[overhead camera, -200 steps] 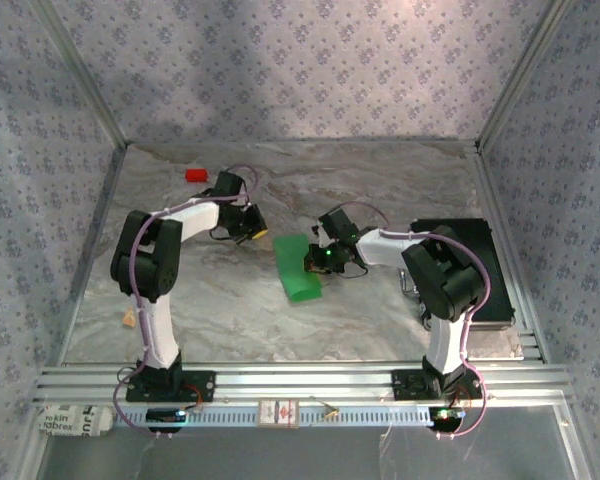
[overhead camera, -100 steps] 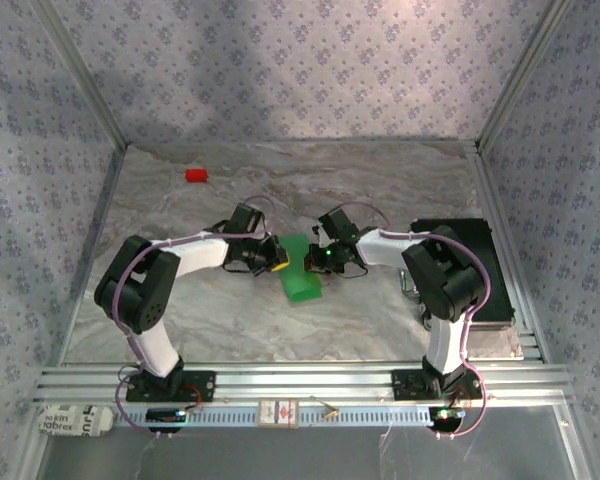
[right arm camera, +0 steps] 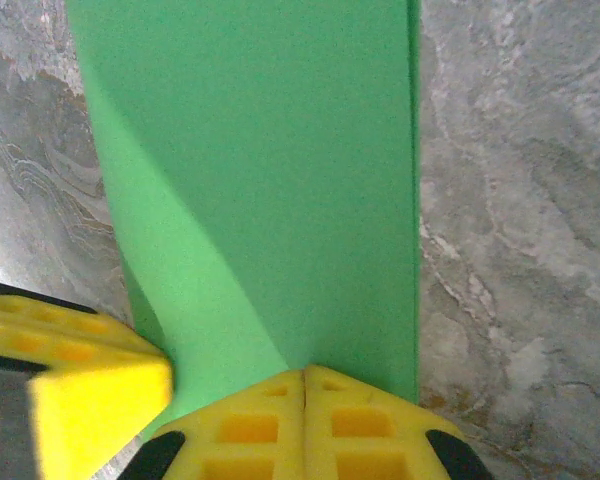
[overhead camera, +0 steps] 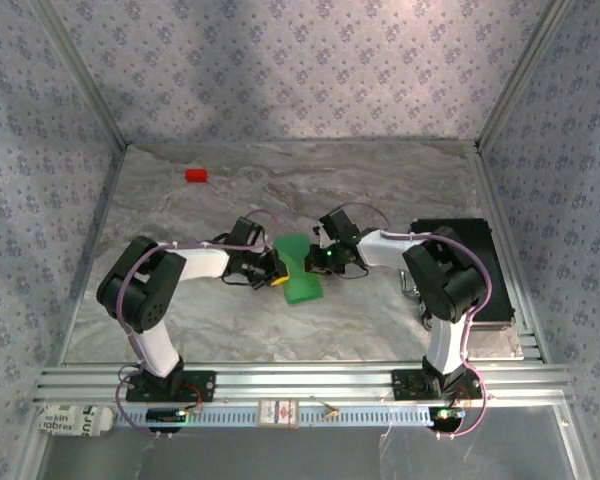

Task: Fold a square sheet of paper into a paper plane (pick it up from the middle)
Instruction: First fold the square sheet of paper in half at the center of the table.

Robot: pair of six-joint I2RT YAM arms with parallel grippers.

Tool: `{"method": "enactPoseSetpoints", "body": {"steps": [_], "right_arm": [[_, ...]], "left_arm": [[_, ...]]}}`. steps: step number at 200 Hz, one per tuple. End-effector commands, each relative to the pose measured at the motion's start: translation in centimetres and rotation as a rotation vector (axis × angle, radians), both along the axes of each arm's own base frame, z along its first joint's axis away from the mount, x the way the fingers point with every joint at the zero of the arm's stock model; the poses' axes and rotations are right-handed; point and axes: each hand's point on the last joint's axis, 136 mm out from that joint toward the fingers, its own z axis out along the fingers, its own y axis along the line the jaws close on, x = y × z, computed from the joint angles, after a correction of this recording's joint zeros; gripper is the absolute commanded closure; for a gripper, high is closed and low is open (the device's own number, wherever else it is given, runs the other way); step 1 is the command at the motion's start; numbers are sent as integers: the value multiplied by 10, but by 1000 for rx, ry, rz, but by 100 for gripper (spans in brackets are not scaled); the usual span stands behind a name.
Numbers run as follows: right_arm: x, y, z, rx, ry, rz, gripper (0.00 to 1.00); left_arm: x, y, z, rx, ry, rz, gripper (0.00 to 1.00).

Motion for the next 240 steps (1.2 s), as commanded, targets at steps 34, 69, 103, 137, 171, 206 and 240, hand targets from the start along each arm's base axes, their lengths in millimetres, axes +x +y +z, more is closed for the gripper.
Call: {"method": "enactPoseSetpoints", "body": {"steps": [34, 69, 103, 137, 171, 206, 240], "right_arm": [[-34, -35, -42, -167, 139, -30, 100], [-33, -37, -40, -171, 126, -35, 100], [-33, -37, -35, -174, 122, -27, 100], [-32, -39, -34, -182, 116, -30, 100], [-33, -39, -34, -181, 115, -30, 100], [-35, -41, -35, -184, 118, -34, 100], [-38, -42, -39, -184, 126, -38, 100]], "left_arm": [[-6, 5, -9, 39, -10, -25, 93], [6, -3, 19, 5, -63, -22, 92], [14, -11, 47, -41, -111, -10, 92], [15, -18, 60, -89, -121, 3, 91], [13, -23, 60, -102, -120, 1, 91], [5, -30, 59, -117, -112, -17, 91], [3, -39, 55, -143, -96, -33, 91]]}}
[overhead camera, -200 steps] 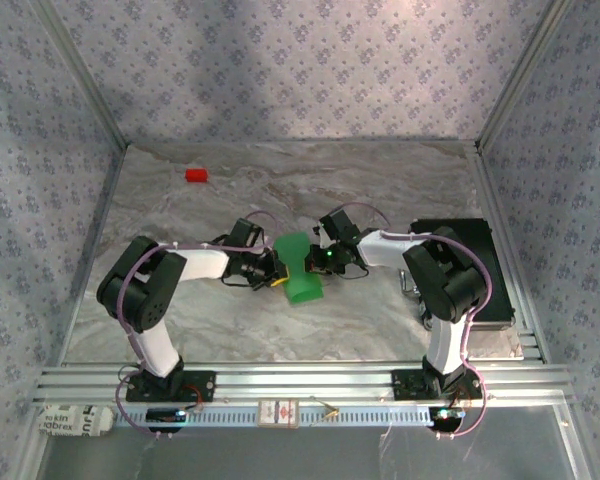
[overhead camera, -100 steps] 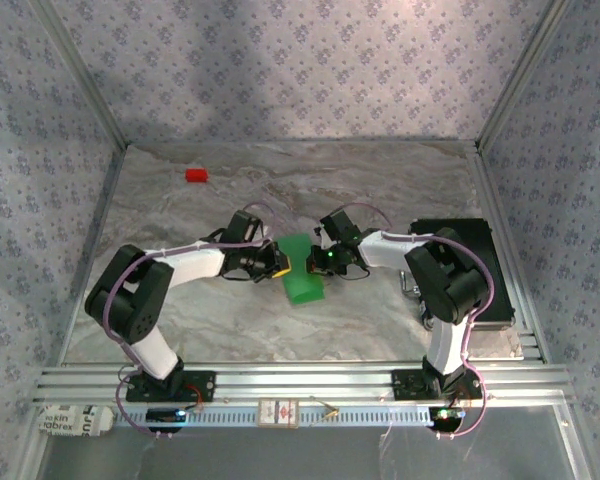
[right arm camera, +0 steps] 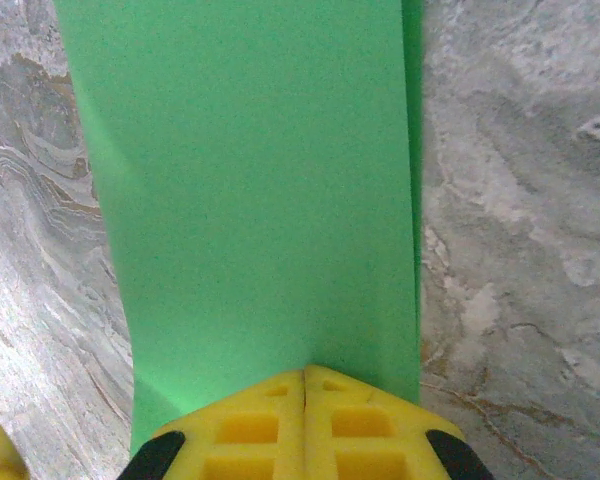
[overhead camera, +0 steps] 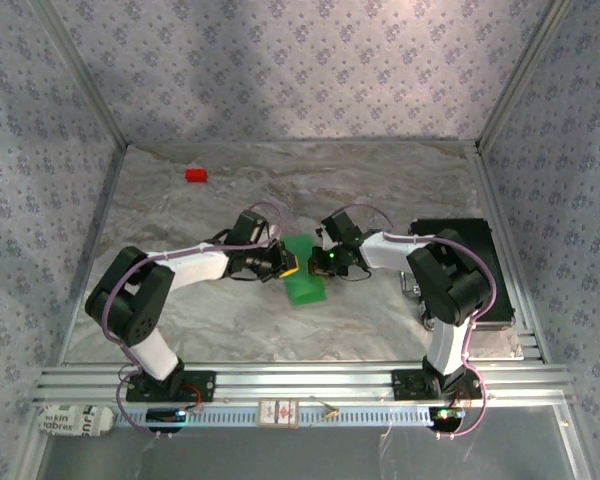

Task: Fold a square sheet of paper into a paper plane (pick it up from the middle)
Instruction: First fold the square sheet of paper in half at the center of the table.

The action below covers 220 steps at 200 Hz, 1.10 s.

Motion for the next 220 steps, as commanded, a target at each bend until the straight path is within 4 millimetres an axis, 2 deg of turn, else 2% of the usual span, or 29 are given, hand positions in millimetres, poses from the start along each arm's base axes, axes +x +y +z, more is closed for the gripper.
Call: {"method": "enactPoseSetpoints", "body": {"steps": [1, 20, 70, 123, 153, 179, 220], "right_arm": [[-32, -33, -38, -160, 127, -28, 100], [-32, -33, -40, -159, 130, -29, 100], [-33, -33, -42, -160, 139, -28, 100], [-32, -35, -42, -165, 135, -29, 100], [-32, -34, -43, -162, 136, -32, 100], [-31, -34, -42, -163, 137, -32, 100], [-31, -35, -42, -167, 137, -31, 100]], "left_arm": [[-2, -11, 3, -45, 0, -24, 91], [-7, -15, -3, -37, 19, -43, 91], [-18, -4, -35, 12, 58, -36, 92], [-38, 17, -71, 107, 94, -47, 92], [-44, 27, -82, 148, 81, -61, 92], [-36, 20, -61, 102, 42, -44, 91], [-21, -3, -2, -61, -24, -28, 89]]}}
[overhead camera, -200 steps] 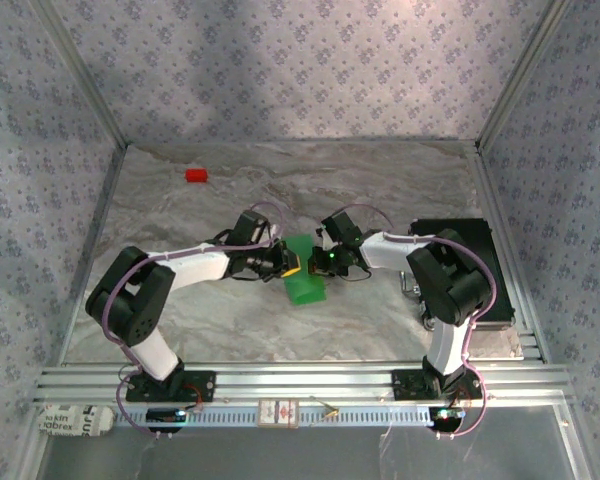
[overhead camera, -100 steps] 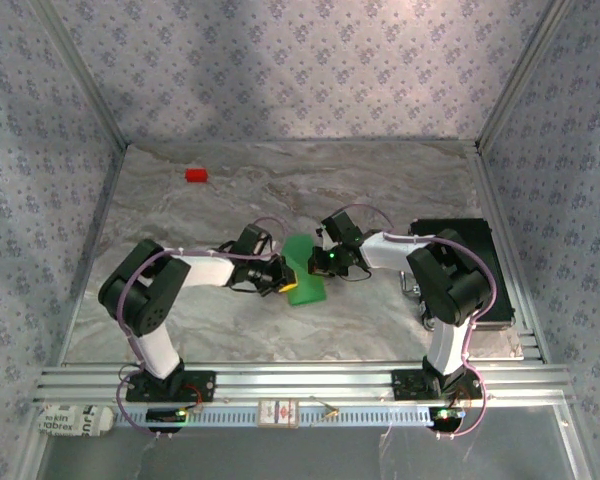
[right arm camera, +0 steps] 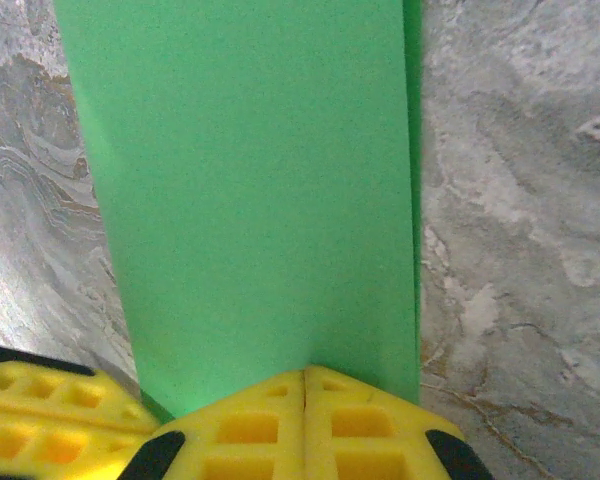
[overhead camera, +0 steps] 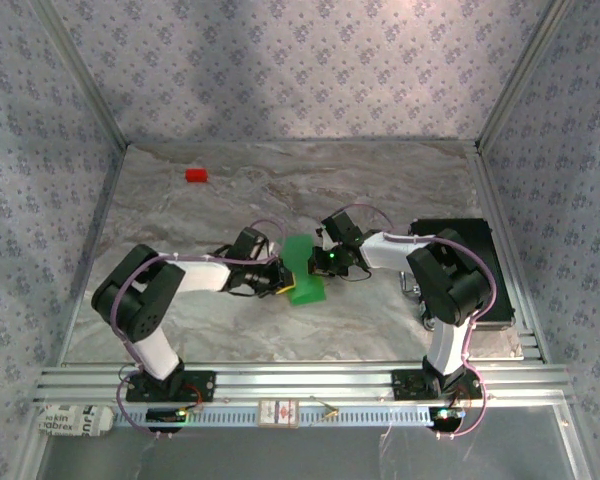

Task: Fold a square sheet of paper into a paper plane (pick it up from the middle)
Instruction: First fold the square sheet of paper in half at the center of the table.

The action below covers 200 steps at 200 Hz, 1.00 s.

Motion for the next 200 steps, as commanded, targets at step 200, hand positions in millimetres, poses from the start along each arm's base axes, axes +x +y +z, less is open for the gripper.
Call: {"method": "enactPoseSetpoints", "body": {"steps": [200], "right_arm": [[-29, -38, -43, -163, 147, -60, 100]], "left_arm": [[-28, -4, 12, -52, -14, -30, 87]]}}
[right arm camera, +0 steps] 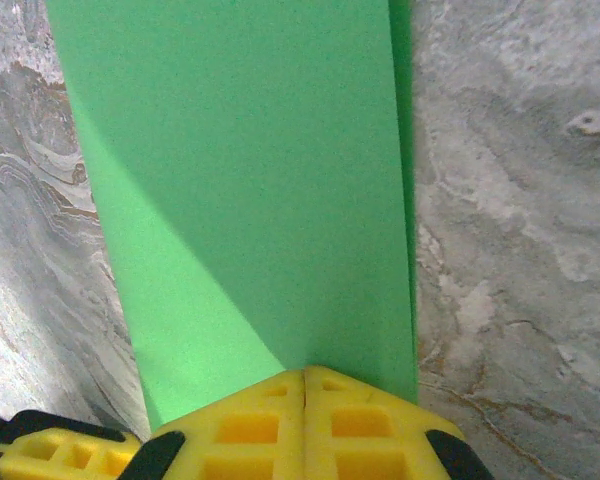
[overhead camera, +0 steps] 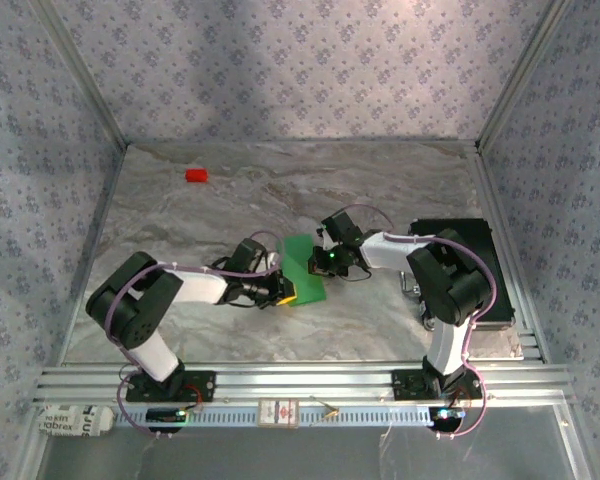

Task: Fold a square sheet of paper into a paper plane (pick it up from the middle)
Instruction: First fold the square sheet of paper in half at the center of the table.

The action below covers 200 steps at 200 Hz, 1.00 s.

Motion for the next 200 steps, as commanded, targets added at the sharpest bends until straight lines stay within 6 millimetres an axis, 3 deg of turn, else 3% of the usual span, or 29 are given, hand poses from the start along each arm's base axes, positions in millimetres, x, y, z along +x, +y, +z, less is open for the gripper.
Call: {"method": "enactPoseSetpoints", "body": {"steps": [1, 34, 76, 112, 154, 200], "right_arm": [[-30, -37, -43, -166, 135, -37, 100], [-31, -37, -44, -168, 137, -36, 100], [-32, -38, -46, -169, 137, -35, 100], [-31, -38, -45, -169, 136, -37, 100], [-32, -39, -44, -170, 136, -37, 100], [-31, -39, -45, -169, 136, -39, 100]], "left_arm": [[4, -3, 19, -16, -57, -13, 87], [8, -9, 21, -37, -71, -31, 87], [-12, 5, -16, 55, 12, -44, 88], [-33, 19, -36, 148, 27, -84, 90], [-43, 29, -36, 273, -47, -147, 91], [-47, 24, -26, 292, -108, -187, 92]]}}
